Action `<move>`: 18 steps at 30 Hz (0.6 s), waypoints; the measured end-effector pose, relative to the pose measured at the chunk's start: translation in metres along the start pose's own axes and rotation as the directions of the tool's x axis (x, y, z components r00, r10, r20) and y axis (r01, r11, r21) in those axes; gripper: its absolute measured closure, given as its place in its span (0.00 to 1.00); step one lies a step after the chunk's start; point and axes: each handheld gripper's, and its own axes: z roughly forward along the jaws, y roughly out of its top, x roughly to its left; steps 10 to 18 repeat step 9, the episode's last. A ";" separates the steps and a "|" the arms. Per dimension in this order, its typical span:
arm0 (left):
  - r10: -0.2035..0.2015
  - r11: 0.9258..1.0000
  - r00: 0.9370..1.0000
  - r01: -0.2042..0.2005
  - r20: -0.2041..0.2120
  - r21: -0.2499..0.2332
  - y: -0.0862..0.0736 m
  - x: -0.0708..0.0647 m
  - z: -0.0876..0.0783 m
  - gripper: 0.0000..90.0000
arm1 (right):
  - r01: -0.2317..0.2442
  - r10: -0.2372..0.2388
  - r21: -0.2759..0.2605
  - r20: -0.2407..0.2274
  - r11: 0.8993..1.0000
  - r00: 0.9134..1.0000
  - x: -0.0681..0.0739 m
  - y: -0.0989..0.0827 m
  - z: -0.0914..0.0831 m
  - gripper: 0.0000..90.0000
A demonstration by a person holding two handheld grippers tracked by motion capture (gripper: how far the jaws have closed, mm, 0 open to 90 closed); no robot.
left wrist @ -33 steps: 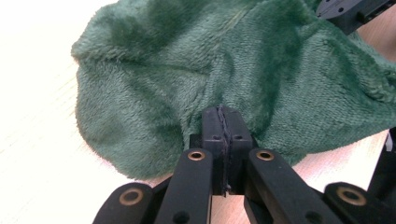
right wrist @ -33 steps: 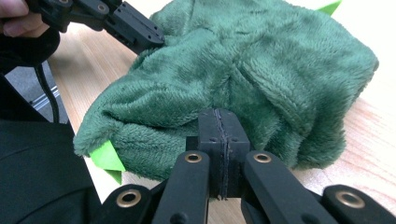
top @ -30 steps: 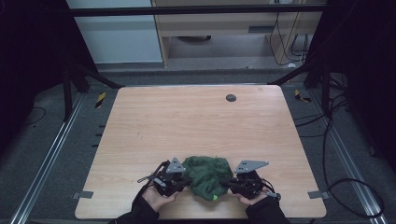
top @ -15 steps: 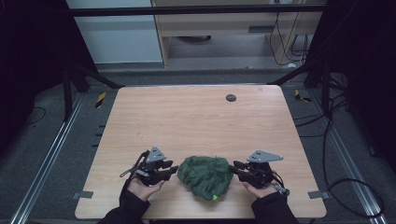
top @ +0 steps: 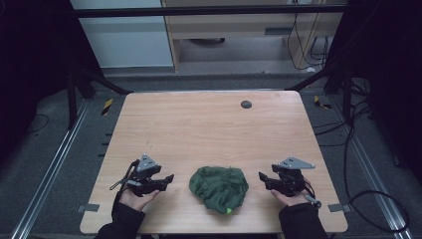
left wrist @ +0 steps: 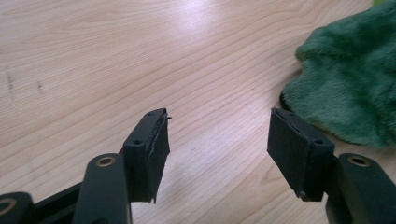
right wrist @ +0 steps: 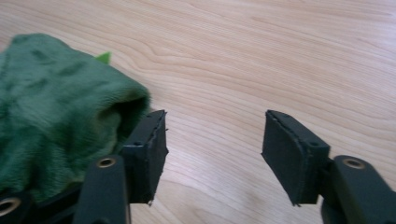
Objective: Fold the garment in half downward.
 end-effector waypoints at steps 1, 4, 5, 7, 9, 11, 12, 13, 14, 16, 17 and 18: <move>0.000 1.000 1.000 0.000 0.000 0.000 0.000 0.000 0.000 0.40 | 0.000 0.000 0.000 0.000 1.000 1.000 0.000 0.000 0.000 0.42; -0.006 1.000 1.000 0.006 -0.019 -0.002 -0.004 0.007 -0.003 0.37 | -0.015 0.015 0.006 0.026 1.000 1.000 -0.008 -0.003 -0.002 0.38; -0.006 1.000 1.000 0.006 -0.019 -0.002 -0.004 0.007 -0.003 0.37 | -0.015 0.015 0.006 0.026 1.000 1.000 -0.008 -0.003 -0.002 0.38; -0.012 1.000 0.999 0.012 -0.038 0.001 -0.007 0.014 -0.005 0.35 | -0.025 0.025 0.012 0.043 1.000 0.999 -0.014 -0.005 -0.003 0.35; -0.017 1.000 0.999 0.017 -0.043 0.001 -0.007 0.016 -0.005 0.34 | -0.028 0.027 0.014 0.051 1.000 0.998 -0.015 -0.006 -0.003 0.35; -0.017 1.000 0.999 0.017 -0.043 0.001 -0.007 0.016 -0.005 0.34 | -0.028 0.027 0.014 0.051 1.000 0.998 -0.015 -0.006 -0.003 0.35; -0.017 1.000 0.999 0.017 -0.043 0.001 -0.007 0.016 -0.005 0.34 | -0.028 0.027 0.014 0.051 1.000 0.998 -0.015 -0.006 -0.003 0.35; -0.017 1.000 0.999 0.017 -0.043 0.001 -0.007 0.016 -0.005 0.34 | -0.028 0.027 0.014 0.051 1.000 0.998 -0.015 -0.006 -0.003 0.35; -0.017 1.000 0.999 0.017 -0.043 0.001 -0.007 0.016 -0.005 0.34 | -0.028 0.027 0.014 0.051 1.000 0.998 -0.015 -0.006 -0.003 0.35; -0.017 1.000 0.999 0.017 -0.043 0.001 -0.007 0.016 -0.005 0.34 | -0.028 0.027 0.014 0.051 1.000 0.998 -0.015 -0.006 -0.003 0.35; -0.017 1.000 0.999 0.017 -0.043 0.001 -0.007 0.016 -0.005 0.34 | -0.028 0.027 0.014 0.051 1.000 0.998 -0.015 -0.006 -0.003 0.35; -0.017 1.000 0.999 0.017 -0.043 0.001 -0.007 0.016 -0.005 0.34 | -0.028 0.027 0.014 0.051 1.000 0.998 -0.015 -0.006 -0.003 0.35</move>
